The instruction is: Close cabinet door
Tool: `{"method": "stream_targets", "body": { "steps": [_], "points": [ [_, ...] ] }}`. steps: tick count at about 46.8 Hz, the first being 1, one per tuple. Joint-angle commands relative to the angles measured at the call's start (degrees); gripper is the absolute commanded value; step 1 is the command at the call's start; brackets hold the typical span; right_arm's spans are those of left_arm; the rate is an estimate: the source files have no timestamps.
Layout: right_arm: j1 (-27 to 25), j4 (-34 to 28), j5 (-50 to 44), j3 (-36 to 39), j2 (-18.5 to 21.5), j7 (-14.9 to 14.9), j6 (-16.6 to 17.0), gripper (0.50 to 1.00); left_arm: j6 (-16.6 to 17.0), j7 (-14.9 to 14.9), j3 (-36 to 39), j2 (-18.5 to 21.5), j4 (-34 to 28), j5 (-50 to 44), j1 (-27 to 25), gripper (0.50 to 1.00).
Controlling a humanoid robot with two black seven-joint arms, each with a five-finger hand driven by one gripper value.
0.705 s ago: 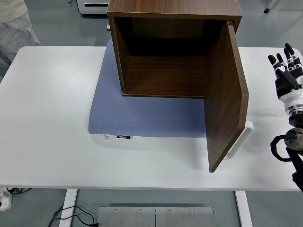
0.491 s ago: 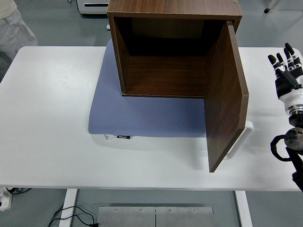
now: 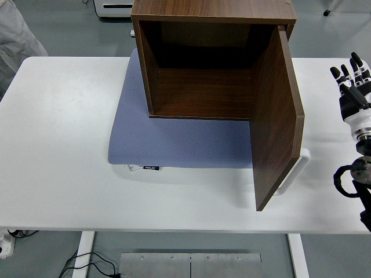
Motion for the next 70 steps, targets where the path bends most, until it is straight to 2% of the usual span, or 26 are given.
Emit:
{"method": "stream_targets", "body": {
  "steps": [1, 32, 57, 70],
  "points": [
    [0.14, 0.02, 0.00, 0.00, 0.00, -0.01, 0.02, 1.000, 0.00, 0.00, 0.02, 0.00, 0.00, 0.00, 0.03, 1.000],
    [0.32, 0.81, 0.00, 0.00, -1.32, -0.18, 0.10, 1.000, 0.00, -0.09, 0.02, 0.00, 0.00, 0.00, 0.03, 1.000],
    [0.32, 1.42, 0.18, 0.00, -3.16, -2.91, 0.10, 1.000, 0.00, 0.00, 0.02, 0.00, 0.00, 0.00, 0.12, 1.000],
    [0.32, 1.42, 0.18, -0.35, -3.16, -3.08, 0.19, 1.000, 0.00, 0.00, 0.02, 0.00, 0.00, 0.00, 0.12, 1.000]
  ]
}}
